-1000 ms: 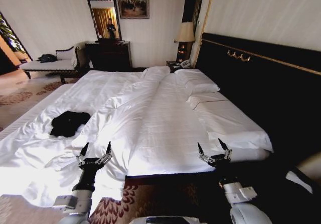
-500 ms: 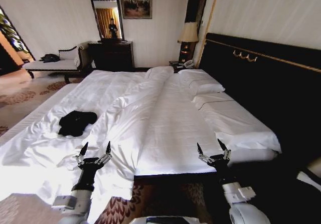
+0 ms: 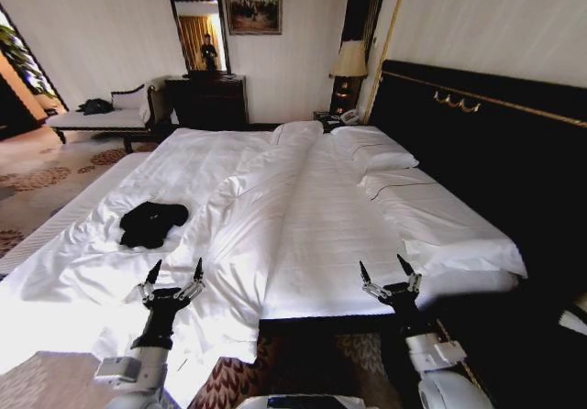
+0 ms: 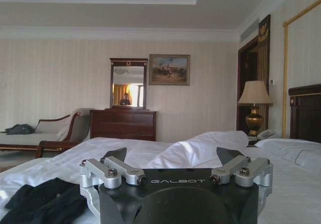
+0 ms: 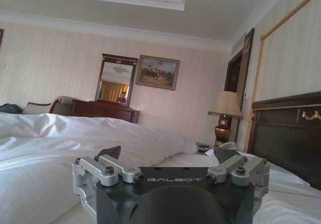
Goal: Fold the clothes on the bed.
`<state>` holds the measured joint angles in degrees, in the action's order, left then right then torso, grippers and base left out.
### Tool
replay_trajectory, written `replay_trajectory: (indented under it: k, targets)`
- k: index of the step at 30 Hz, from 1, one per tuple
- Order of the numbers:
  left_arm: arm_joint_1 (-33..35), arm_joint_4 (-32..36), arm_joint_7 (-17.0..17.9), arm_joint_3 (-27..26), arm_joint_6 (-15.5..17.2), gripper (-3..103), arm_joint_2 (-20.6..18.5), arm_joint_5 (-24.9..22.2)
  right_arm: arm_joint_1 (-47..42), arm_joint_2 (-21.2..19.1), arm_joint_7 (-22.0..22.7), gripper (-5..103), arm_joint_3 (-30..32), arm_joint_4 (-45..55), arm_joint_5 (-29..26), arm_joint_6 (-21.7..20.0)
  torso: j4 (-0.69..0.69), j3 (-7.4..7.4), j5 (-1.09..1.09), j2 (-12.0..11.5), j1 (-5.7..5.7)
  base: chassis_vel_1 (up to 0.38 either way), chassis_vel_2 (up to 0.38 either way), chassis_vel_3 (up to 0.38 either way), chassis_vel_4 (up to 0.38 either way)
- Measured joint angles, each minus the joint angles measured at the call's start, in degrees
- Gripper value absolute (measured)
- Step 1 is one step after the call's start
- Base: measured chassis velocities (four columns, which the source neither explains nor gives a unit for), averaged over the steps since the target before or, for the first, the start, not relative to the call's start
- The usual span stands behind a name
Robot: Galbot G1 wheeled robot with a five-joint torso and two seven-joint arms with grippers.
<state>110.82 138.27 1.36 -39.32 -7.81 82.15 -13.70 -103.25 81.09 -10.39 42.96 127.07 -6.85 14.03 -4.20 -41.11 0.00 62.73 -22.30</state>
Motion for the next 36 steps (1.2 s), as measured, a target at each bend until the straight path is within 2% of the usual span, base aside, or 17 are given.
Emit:
replay_trajectory:
  k: [16,36]
  targets:
    - [0.05,0.51,-0.01,-0.29,0.00,100,0.03,-0.40,-0.75,0.58,-0.09,100,0.10,1.00,0.37,-0.10,0.00,0.00,0.00,0.00,0.00,0.093,0.094,-0.091,-0.099]
    - [0.09,0.70,-0.04,-0.51,0.00,100,0.35,-0.46,-0.72,0.92,-0.16,100,-0.22,0.95,0.48,-0.17,0.00,0.00,0.00,0.00,0.00,0.156,0.151,-0.155,-0.154]
